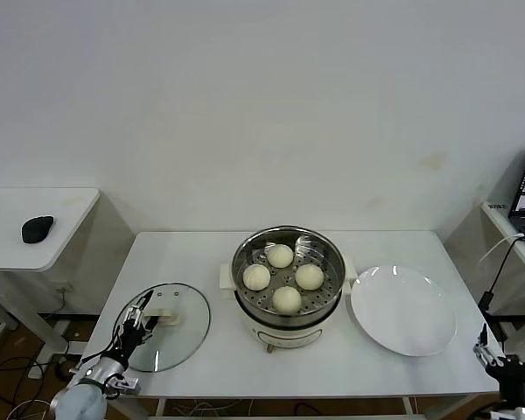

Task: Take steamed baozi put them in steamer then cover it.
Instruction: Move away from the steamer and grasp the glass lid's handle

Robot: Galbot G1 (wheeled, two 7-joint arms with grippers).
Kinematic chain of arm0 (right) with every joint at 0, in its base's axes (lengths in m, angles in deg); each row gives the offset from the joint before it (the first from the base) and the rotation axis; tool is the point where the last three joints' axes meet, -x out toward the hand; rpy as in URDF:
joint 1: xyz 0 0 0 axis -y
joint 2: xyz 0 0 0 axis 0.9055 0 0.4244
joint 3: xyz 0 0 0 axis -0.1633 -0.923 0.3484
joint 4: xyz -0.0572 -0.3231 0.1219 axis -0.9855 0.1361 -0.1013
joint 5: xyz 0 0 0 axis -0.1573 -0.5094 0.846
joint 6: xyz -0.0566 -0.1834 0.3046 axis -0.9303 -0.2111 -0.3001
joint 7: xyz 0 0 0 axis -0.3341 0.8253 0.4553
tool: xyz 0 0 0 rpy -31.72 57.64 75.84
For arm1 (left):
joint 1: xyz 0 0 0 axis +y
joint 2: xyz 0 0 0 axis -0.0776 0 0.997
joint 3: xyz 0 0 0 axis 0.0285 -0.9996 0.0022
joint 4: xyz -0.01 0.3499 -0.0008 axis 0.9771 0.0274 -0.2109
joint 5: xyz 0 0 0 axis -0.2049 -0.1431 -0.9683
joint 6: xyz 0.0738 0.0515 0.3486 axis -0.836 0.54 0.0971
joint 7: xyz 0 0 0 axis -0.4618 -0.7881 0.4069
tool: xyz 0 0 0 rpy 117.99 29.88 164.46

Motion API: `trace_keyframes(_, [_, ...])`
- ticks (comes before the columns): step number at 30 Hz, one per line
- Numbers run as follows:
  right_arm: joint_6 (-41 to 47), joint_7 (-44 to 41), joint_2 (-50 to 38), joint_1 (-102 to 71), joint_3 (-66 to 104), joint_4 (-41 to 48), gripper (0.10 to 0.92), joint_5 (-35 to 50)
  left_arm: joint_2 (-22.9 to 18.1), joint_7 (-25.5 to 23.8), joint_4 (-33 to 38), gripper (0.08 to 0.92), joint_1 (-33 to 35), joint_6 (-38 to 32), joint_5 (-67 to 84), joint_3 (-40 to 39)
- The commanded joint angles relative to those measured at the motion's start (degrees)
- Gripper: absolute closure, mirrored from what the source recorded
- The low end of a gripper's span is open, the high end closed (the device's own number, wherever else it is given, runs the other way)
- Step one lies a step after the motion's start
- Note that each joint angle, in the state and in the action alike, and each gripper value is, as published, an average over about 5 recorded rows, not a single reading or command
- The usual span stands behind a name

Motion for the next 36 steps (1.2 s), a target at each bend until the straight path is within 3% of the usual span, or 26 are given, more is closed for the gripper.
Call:
trace_keyframes(1, [-0.3,0.0,0.3,-0.2,-0.2,0.5,0.203,-0.3,0.6,-0.7,-2.4,0.177,-3.4,0.5,-0.3,-1.6])
trace_keyframes(8, [-0.7,0.0,0.6,-0.3,-0.7,0.4,0.203,-0.7,0.7,-0.7,-3.6,0.219,-3.7,0.5,-0.2,-2.0])
trace_keyframes(26, [-1.4,-0.1,0.9,-1.2,-1.5,-0.4,0.203,-1.0,-0.5,1.2,-5.4,0.736,-3.6,0.4,0.1,-1.7])
trace_keyframes(31, [-1.3,-0.3,0.7,-1.3,-2.1,-1.0,0.203,-1.3,0.0,1.6,0.2,0.849,-1.2,0.9,1.2,0.3])
trace_keyframes(36, [-1.6,-0.6,-0.6,-2.8,-3.5,-1.7,0.203,-2.5,2.5,-1.4,10.4,0.856,3.5,4.6,5.0,3.8])
